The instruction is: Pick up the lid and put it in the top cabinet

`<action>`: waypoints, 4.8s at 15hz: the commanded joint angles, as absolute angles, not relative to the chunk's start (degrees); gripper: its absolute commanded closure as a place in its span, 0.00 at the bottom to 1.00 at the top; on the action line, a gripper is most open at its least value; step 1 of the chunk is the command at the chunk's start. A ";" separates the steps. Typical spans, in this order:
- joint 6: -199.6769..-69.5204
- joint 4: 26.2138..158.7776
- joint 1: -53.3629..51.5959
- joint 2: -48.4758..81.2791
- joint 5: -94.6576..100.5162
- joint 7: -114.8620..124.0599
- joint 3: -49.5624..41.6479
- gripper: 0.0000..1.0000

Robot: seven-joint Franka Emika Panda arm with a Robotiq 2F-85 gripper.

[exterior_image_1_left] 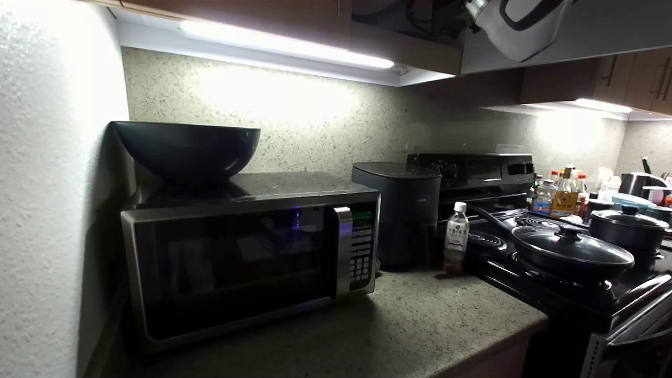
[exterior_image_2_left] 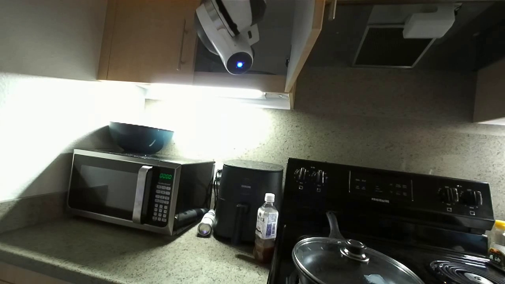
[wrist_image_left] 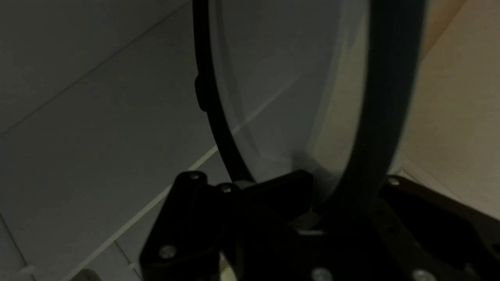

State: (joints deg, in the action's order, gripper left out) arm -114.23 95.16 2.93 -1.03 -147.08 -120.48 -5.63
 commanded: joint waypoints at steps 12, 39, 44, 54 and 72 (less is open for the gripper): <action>-125.12 73.66 2.60 12.27 -146.50 -121.61 -4.42 0.74; -128.96 87.51 2.94 1.96 -130.76 -100.79 -7.85 0.00; -135.93 91.62 3.37 0.71 -123.60 -90.93 -6.90 0.00; -144.24 96.26 2.72 -3.52 -112.48 -82.81 -7.32 0.00; -149.20 103.92 4.25 -16.03 -124.99 -93.77 -11.43 0.58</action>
State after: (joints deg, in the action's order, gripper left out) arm -148.91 104.57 4.17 -17.25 -119.67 -89.33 -11.67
